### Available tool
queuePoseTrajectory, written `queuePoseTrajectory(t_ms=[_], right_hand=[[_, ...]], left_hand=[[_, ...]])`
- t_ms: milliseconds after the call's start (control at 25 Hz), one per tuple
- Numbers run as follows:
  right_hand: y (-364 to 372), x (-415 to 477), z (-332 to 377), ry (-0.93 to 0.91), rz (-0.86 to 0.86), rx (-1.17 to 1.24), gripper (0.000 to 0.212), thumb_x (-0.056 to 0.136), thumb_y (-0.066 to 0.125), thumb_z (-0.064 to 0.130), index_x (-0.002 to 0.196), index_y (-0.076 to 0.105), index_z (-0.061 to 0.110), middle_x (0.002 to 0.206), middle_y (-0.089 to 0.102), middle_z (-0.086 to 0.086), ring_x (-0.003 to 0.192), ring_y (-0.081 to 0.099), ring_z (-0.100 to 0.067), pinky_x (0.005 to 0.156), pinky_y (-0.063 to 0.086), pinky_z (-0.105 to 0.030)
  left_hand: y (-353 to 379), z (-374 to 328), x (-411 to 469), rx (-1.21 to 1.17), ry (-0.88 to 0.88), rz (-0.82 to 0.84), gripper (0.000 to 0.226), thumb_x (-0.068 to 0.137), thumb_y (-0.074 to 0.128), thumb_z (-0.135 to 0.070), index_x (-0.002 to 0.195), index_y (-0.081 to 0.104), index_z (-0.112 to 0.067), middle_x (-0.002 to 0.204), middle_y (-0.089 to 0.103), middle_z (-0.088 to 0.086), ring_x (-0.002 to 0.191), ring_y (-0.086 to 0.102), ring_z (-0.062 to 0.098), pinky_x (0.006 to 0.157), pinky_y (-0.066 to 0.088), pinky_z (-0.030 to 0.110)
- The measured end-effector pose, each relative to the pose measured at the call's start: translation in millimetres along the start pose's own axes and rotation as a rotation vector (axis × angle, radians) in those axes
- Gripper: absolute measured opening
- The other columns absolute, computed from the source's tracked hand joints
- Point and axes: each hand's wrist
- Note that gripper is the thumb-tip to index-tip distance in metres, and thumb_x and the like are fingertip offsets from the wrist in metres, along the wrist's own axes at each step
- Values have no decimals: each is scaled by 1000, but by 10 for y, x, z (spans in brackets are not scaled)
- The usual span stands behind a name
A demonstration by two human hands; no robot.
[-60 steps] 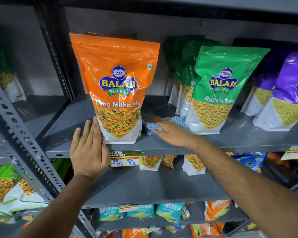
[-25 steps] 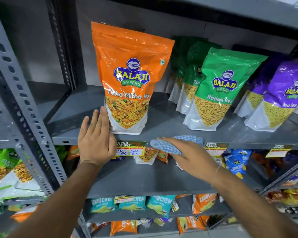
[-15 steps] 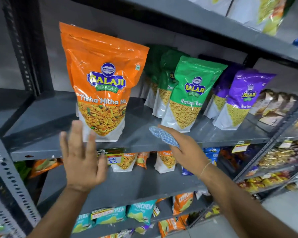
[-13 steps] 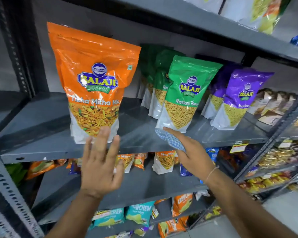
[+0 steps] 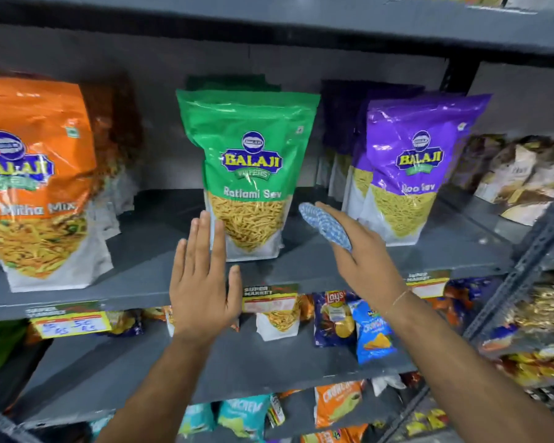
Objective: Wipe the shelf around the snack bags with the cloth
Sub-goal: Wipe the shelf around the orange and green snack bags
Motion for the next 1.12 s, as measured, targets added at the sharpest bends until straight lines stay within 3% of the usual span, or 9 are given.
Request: queuePoseTrajectory(t_ms=[120, 280, 400, 480, 560, 720, 840, 920, 1120], right_hand=[[2, 281, -244, 65, -9, -27, 58, 101, 54, 3, 155, 47, 24, 146, 63, -3, 130, 60, -19, 108, 43, -24], [84, 597, -431, 140, -20, -68, 49, 101, 56, 0, 148, 55, 14, 137, 68, -9, 123, 63, -27, 94, 34, -9], [27, 626, -471, 93, 175, -143, 50, 100, 57, 1, 146, 56, 20, 127, 72, -7, 113, 67, -27, 87, 43, -19], [-70, 398, -483, 47, 390, -196, 57, 99, 57, 2, 149, 53, 30, 134, 69, 0, 119, 66, -21, 96, 50, -32], [-143, 47, -480, 61, 500, -228, 69, 98, 56, 0, 153, 45, 40, 154, 52, 15, 140, 48, -1, 118, 38, -27], [27, -329, -293, -17, 462, -162, 78, 88, 50, 0, 156, 42, 38, 162, 36, 24, 151, 23, 12, 125, 14, -15], [-37, -382, -203, 3, 507, -113, 76, 88, 50, 4, 154, 45, 43, 157, 49, 21, 144, 42, 4, 121, 32, -22], [-215, -274, -216, 59, 426, -126, 70, 92, 53, 7, 148, 48, 47, 141, 65, 12, 123, 62, -11, 105, 52, -35], [-80, 458, -396, 148, 87, -217, 44, 99, 52, 10, 141, 59, 22, 122, 74, -10, 108, 69, -26, 89, 52, -31]], left_hand=[[95, 17, -31, 78, 11, 36, 76, 106, 37, -33, 175, 22, -7, 185, 17, 15, 172, 20, 30, 138, 26, 53], [174, 59, -49, 133, 19, 27, 74, 106, 35, -34, 175, 26, -8, 183, 22, 17, 171, 25, 34, 136, 30, 53], [206, 92, -68, 135, 53, 11, 73, 106, 33, -33, 175, 27, -9, 183, 25, 17, 170, 27, 35, 135, 30, 53], [219, 114, -80, 138, 63, -14, 72, 107, 32, -33, 174, 29, -8, 182, 27, 18, 169, 29, 36, 134, 32, 54], [246, 101, -88, 151, 55, -32, 71, 107, 32, -34, 173, 31, -8, 181, 29, 19, 169, 31, 37, 133, 34, 54], [247, 116, -92, 146, 75, -25, 72, 108, 30, -36, 175, 26, -9, 182, 28, 18, 169, 29, 36, 134, 33, 53], [238, 116, -97, 130, 77, -11, 72, 109, 29, -35, 175, 26, -9, 182, 27, 17, 169, 29, 36, 133, 34, 54], [246, 98, -91, 133, 65, -18, 72, 108, 31, -35, 175, 28, -9, 182, 27, 17, 169, 29, 35, 133, 34, 53], [246, 106, -99, 140, 67, -21, 72, 108, 30, -34, 175, 26, -10, 182, 27, 16, 169, 29, 35, 133, 35, 53]])
Point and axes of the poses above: each hand's wrist, its own x-axis towards the middle knuckle, its own y-axis out of the palm, z = x × y
